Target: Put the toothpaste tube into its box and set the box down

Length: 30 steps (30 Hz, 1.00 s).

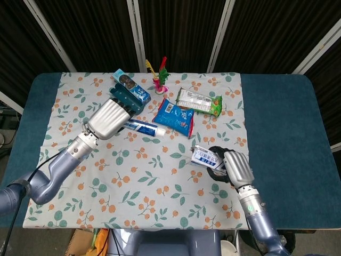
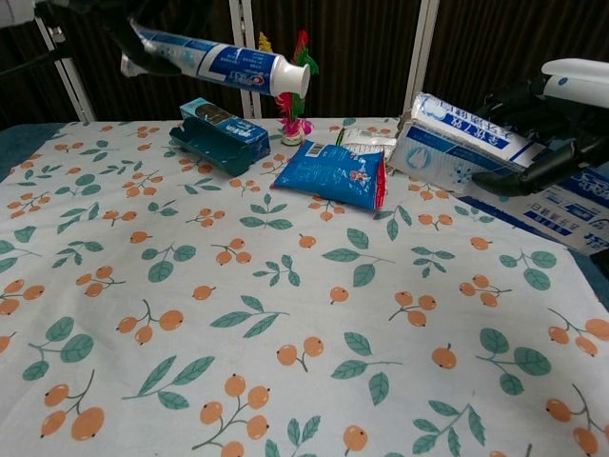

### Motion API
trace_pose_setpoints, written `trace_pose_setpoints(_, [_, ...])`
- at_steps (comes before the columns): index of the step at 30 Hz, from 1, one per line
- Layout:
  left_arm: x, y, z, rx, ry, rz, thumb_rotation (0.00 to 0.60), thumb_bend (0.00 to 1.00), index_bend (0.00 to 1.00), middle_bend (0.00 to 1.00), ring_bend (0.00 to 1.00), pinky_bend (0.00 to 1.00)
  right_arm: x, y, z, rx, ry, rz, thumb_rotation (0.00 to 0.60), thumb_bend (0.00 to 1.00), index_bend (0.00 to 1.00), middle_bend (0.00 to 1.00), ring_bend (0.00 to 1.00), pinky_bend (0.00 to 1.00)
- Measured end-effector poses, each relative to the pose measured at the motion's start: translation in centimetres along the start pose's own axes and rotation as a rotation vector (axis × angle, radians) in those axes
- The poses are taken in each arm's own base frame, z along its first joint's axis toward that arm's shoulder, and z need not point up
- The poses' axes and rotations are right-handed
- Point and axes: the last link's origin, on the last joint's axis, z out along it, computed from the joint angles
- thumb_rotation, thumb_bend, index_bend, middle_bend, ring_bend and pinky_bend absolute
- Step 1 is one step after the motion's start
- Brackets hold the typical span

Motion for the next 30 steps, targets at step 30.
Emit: trace_pose_setpoints(30, [3.0, 6.1, 4.7, -0.204, 0.052, 0.052, 0.600, 0.45, 0.69, 0.75, 0.66, 0.65, 0.7, -1.4, -0.1, -0.026, 0.003, 0.079, 0.600, 0.36, 0.41, 0.51, 0.43, 0.42])
